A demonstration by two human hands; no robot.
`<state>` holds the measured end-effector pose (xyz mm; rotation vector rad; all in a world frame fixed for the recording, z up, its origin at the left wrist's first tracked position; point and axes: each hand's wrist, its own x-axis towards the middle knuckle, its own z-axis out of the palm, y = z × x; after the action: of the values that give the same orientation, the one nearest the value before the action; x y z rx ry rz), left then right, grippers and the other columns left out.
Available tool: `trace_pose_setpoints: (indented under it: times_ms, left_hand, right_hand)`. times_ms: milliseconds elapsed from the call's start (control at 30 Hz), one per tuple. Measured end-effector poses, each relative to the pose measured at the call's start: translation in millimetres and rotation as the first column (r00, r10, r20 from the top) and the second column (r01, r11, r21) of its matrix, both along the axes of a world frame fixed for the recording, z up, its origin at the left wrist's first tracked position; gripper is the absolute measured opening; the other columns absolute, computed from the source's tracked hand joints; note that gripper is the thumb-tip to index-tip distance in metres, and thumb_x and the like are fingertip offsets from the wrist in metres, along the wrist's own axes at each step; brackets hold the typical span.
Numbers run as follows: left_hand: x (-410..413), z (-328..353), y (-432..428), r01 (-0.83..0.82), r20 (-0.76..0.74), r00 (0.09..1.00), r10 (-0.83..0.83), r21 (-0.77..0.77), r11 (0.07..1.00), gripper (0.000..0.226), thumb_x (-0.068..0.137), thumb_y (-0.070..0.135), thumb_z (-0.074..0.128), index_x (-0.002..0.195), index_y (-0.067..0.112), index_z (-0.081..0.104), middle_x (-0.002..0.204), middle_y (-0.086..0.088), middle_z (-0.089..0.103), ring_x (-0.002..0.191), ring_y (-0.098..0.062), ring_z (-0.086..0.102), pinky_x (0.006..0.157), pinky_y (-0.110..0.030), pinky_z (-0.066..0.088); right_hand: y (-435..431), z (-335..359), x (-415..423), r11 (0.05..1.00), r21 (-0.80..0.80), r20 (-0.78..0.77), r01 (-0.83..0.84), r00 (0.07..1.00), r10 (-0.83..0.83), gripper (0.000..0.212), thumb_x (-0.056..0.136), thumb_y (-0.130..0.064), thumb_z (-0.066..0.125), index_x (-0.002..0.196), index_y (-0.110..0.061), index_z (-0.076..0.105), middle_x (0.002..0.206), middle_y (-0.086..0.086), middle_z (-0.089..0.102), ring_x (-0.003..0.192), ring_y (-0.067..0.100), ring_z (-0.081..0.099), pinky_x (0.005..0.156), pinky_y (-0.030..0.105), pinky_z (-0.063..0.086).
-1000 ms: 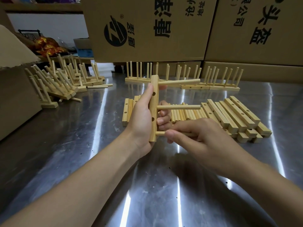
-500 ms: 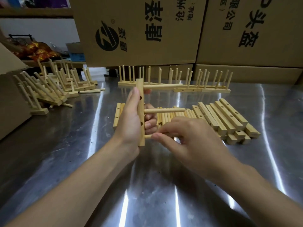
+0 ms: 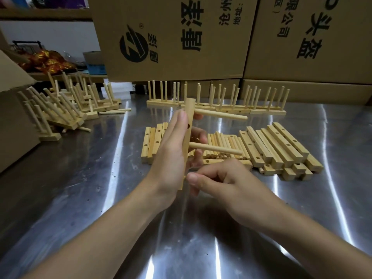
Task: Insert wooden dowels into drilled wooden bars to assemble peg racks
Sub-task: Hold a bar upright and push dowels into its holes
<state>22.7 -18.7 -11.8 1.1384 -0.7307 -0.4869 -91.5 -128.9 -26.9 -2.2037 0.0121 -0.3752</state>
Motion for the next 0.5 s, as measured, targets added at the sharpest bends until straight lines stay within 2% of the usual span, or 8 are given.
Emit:
trace_pose_setpoints:
  times_ms: [67,133,200,267,300,400,500]
  left_hand:
    - [-1.2,2.3,0.9,0.023,0.043,0.999,-0.024,0.021,0.999,0.046,0.11,0.06,0.034,0.116,0.024,0.06,0.089,-0.002,0.063,0.073,-0.007,0.057,0.064,-0.023,0.048]
    - [-1.9,2.8,2.1,0.04,0.061,0.997,-0.041,0.021,0.999,0.047,0.106,0.062,0.035,0.118,0.024,0.06,0.089,-0.001,0.065,0.077,-0.008,0.059,0.065,-0.022,0.049]
    - [-3.1,3.8,2.0,0.057,0.085,0.995,-0.058,0.02,0.998,0.047,0.103,0.063,0.035,0.118,0.026,0.061,0.089,0.0,0.065,0.08,-0.009,0.06,0.067,-0.023,0.05]
    - [-3.1,5.4,2.6,0.063,0.111,0.992,-0.064,0.014,0.998,0.048,0.103,0.063,0.034,0.117,0.026,0.06,0.09,0.0,0.065,0.081,-0.01,0.06,0.07,-0.026,0.048]
    - [-3.2,6.0,2.8,0.066,0.121,0.99,-0.066,0.008,0.998,0.048,0.104,0.062,0.034,0.117,0.025,0.06,0.09,0.0,0.065,0.081,-0.01,0.06,0.07,-0.026,0.048]
    - [-3.6,7.7,3.3,0.07,0.157,0.985,-0.069,-0.003,0.998,0.047,0.105,0.061,0.033,0.116,0.022,0.058,0.09,-0.001,0.064,0.08,-0.01,0.06,0.069,-0.025,0.049]
    - [-5.4,8.9,3.5,0.082,0.176,0.981,-0.079,-0.009,0.997,0.042,0.106,0.058,0.033,0.11,0.024,0.056,0.09,-0.003,0.063,0.078,-0.01,0.059,0.068,-0.023,0.05]
  right_hand:
    - [1.1,-0.5,0.0,0.998,0.068,-0.039,-0.002,0.999,0.004,0.039,0.105,-0.043,0.063,0.076,-0.021,0.075,0.054,0.0,0.044,0.054,0.018,0.04,0.056,0.033,0.032]
    - [2.2,0.9,-0.9,0.986,0.166,-0.072,0.007,0.997,0.005,0.039,0.104,-0.041,0.065,0.073,-0.02,0.076,0.051,-0.01,0.04,0.051,0.007,0.034,0.054,0.022,0.028]
    - [3.1,3.9,-3.4,0.971,0.236,-0.111,0.027,0.994,-0.001,0.04,0.102,-0.044,0.067,0.073,-0.018,0.077,0.052,-0.008,0.04,0.054,0.011,0.035,0.058,0.026,0.028]
    - [5.7,7.8,-4.7,0.953,0.302,-0.16,0.033,0.987,0.017,0.041,0.098,-0.048,0.07,0.074,-0.016,0.077,0.058,0.008,0.033,0.059,0.034,0.027,0.06,0.039,0.02]
    - [7.5,9.8,-5.7,0.937,0.347,-0.183,0.043,0.983,0.023,0.041,0.095,-0.05,0.072,0.074,-0.015,0.077,0.059,0.011,0.029,0.061,0.038,0.022,0.06,0.044,0.016]
    - [9.3,14.9,-7.1,0.896,0.441,-0.238,0.055,0.97,0.058,0.038,0.085,-0.051,0.071,0.071,-0.016,0.077,0.057,0.007,0.026,0.063,0.036,0.015,0.055,0.039,0.014]
    - [9.0,18.4,-8.0,0.885,0.462,-0.258,0.049,0.963,0.081,0.036,0.082,-0.05,0.072,0.07,-0.017,0.077,0.054,0.003,0.027,0.057,0.025,0.018,0.05,0.032,0.016]
